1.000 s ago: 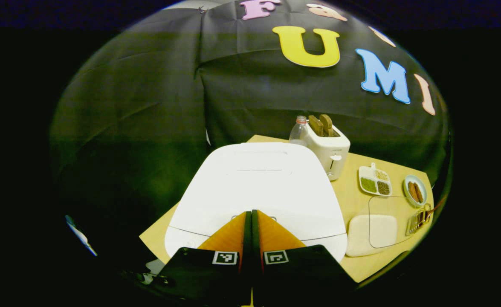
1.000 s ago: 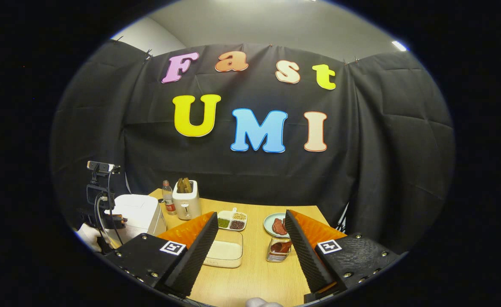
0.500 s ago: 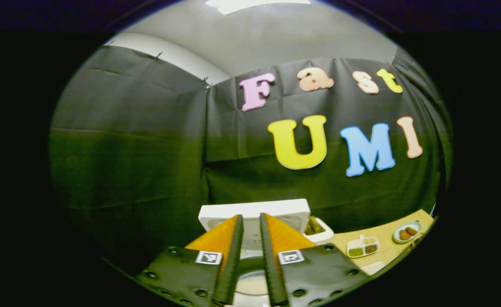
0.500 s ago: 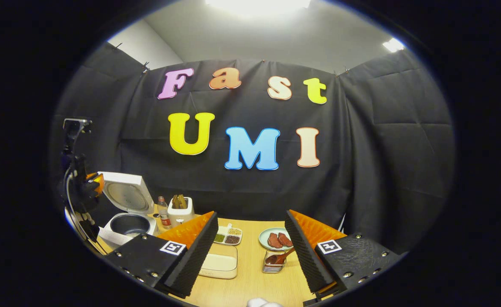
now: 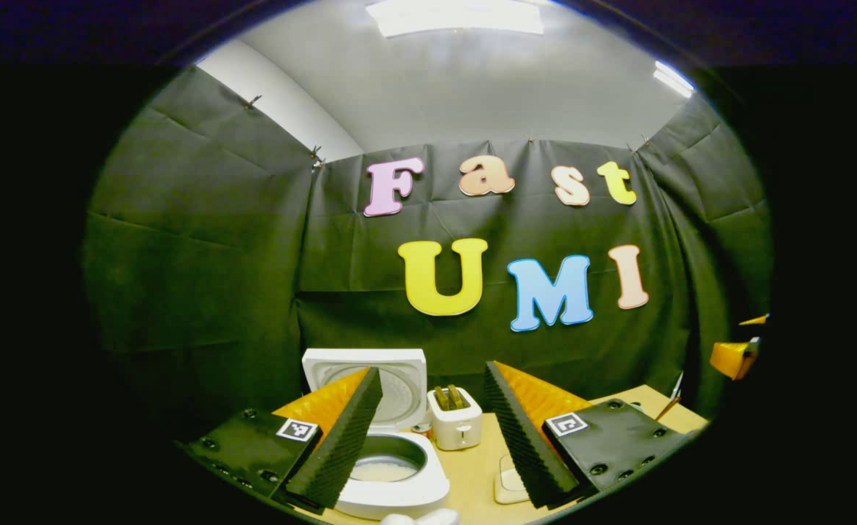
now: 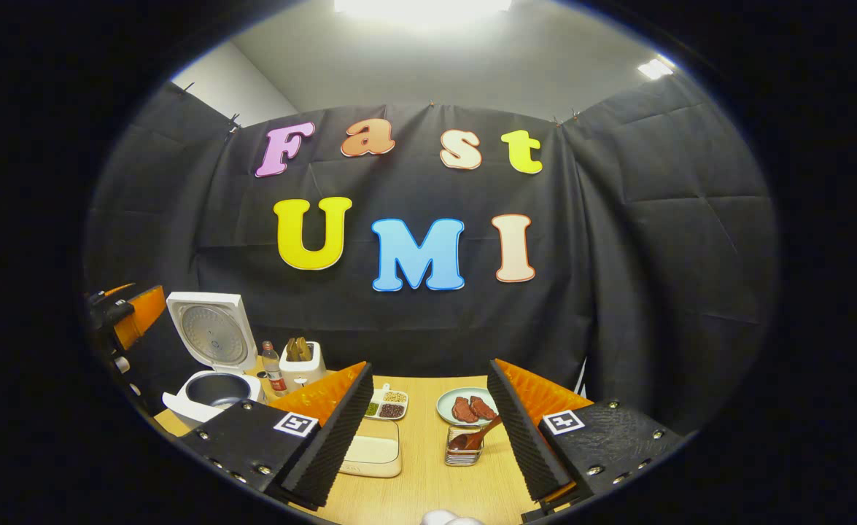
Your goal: Close the left gripper, press the button to open the rice cooker; take a wooden spoon from the chopstick holder with the right hand, scoop a spoonful of rice and pour it into the rice cooker, then put the wooden spoon back into the chopstick holder.
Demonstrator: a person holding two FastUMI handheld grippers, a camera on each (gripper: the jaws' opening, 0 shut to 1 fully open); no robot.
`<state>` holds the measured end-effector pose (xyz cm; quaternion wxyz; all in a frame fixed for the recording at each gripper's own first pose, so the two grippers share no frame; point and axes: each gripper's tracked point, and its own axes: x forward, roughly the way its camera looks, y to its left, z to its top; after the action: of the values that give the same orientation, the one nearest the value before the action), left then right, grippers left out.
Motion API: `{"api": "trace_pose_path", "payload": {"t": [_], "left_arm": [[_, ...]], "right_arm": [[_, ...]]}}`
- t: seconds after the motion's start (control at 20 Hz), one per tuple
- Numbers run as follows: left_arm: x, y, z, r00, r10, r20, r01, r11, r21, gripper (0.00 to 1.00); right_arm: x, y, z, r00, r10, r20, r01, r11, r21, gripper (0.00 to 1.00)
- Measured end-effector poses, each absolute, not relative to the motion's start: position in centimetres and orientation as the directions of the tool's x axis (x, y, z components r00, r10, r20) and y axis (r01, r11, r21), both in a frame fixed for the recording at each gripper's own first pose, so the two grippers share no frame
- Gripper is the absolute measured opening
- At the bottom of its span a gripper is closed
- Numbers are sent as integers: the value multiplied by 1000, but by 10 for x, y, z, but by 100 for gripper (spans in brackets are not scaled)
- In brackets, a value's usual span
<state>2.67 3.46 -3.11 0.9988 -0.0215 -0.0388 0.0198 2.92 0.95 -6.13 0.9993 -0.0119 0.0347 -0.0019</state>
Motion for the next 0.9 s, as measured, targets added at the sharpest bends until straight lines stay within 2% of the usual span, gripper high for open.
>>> {"api": "trace_pose_path", "payload": {"t": [0.35, 0.5, 0.55, 0.6, 0.9], "left_arm": [[25, 23, -48, 1000, 8, 2, -7, 996, -87, 100], [20, 14, -46, 1000, -4, 13, 5, 998, -57, 99], [21, 12, -45, 1000, -7, 16, 8, 999, -41, 96], [19, 7, -45, 1000, -14, 19, 15, 999, -36, 99], [14, -19, -47, 999, -54, 8, 55, 997, -50, 99]], "right_arm": [[34, -10, -94, 995, -40, -96, 38, 999, -20, 96], [45, -27, -133, 988, -64, -143, 67, 998, 16, 96], [50, -31, -146, 985, -67, -161, 74, 997, 33, 96], [57, -37, -159, 983, -73, -168, 81, 996, 40, 96], [121, -81, -257, 952, -125, -279, 159, 982, 102, 96]]}}
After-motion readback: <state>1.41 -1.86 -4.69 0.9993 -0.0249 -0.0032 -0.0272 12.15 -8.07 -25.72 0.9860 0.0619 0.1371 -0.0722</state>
